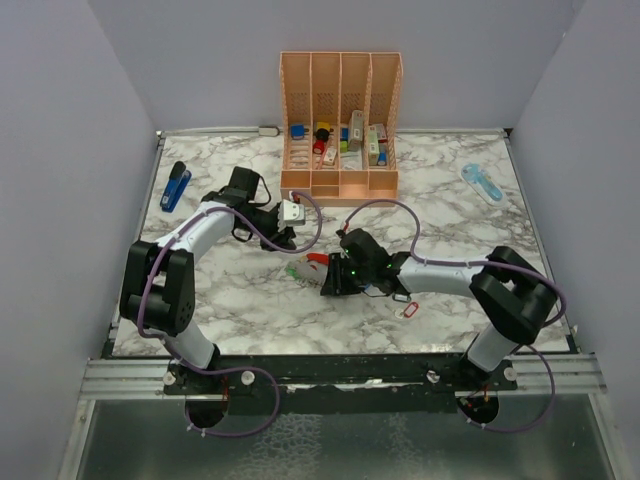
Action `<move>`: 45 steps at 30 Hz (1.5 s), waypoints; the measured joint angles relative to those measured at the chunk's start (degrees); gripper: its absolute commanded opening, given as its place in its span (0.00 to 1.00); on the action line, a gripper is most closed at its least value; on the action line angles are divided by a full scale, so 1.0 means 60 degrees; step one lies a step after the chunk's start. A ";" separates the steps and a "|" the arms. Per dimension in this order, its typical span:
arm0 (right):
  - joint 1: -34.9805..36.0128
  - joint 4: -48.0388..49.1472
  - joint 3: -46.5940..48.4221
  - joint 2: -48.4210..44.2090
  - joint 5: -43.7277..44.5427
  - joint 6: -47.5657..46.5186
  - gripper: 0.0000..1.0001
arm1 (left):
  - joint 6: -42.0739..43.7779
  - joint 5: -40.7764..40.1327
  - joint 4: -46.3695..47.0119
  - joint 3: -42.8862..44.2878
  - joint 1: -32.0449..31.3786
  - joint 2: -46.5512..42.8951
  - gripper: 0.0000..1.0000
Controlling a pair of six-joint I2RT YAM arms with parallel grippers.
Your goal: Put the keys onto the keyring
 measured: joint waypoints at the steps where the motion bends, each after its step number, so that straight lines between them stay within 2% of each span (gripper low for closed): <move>1: 0.0000 0.0004 -0.0011 0.0018 0.0011 0.0029 0.36 | -0.0004 0.0000 0.0007 0.0000 0.0000 0.0000 0.35; 10: 0.0000 0.0168 -0.0011 0.0233 0.0040 0.0193 0.34 | -0.0029 -0.0007 0.0062 0.0000 0.0000 0.0000 0.35; 21: 0.0000 0.0291 -0.0007 0.0321 0.0619 0.0357 0.20 | -0.0036 -0.0029 0.0069 0.0000 0.0000 0.0000 0.35; 33: 0.0000 0.0284 0.0000 0.0324 0.1490 0.1198 0.22 | -0.0036 -0.0033 0.0066 0.0000 0.0036 0.0000 0.35; 42: 0.0055 0.0295 0.0040 0.0390 0.2138 0.1942 0.01 | -0.0036 -0.0029 0.0058 0.0000 0.0036 0.0000 0.35; 45: 0.0062 0.0302 0.0026 0.0346 0.2335 0.2022 0.01 | -0.0036 -0.0029 0.0036 0.0000 0.0036 0.0000 0.35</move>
